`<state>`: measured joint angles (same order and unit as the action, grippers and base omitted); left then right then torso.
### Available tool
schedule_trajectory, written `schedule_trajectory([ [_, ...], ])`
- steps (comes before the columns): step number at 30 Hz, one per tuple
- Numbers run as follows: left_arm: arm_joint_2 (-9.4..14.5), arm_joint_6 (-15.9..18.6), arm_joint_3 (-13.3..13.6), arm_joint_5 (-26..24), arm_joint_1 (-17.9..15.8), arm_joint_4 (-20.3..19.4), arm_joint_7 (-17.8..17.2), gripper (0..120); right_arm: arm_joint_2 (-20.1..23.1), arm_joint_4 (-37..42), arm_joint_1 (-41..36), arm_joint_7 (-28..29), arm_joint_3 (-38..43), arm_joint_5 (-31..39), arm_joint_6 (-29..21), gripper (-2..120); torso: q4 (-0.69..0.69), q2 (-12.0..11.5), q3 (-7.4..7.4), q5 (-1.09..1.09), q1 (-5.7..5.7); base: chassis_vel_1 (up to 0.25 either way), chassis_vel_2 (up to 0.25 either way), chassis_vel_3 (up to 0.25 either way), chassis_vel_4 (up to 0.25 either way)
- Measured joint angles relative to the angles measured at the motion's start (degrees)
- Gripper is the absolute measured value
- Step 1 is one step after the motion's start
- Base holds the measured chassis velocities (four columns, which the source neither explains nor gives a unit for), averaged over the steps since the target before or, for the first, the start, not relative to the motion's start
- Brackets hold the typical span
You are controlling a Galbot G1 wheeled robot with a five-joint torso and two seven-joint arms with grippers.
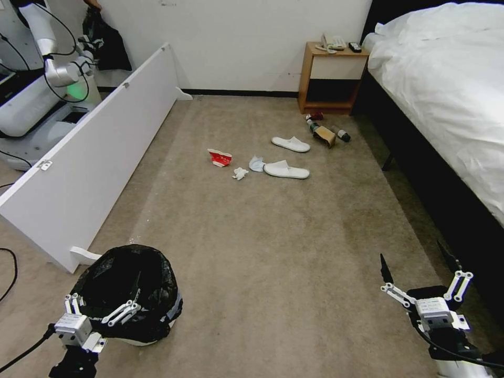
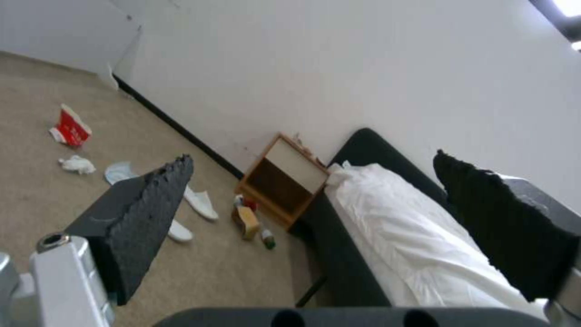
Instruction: Pick up the trash bin, then pick up the garbage from the floor and place it into the trash bin.
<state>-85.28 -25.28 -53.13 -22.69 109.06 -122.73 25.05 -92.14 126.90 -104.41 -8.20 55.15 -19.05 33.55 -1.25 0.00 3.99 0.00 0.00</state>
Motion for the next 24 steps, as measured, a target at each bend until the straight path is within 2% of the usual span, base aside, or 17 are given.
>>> schedule_trajectory([
  [13,0.27,-0.77,-0.25,-0.45,-0.21,0.72,-0.64,100,0.0,-0.04,-0.05,0.0,-0.14,0.02,0.49,100,0.0,0.0,0.0,0.0,0.0,0.0,0.0,0.0,0.0],
  [24,0.59,-1.25,-0.05,0.58,-0.95,1.03,-2.6,100,0.0,-0.05,-0.27,-0.64,-0.18,0.35,0.74,100,0.0,0.0,0.0,0.0,0.0,0.0,0.0,0.0,0.0],
])
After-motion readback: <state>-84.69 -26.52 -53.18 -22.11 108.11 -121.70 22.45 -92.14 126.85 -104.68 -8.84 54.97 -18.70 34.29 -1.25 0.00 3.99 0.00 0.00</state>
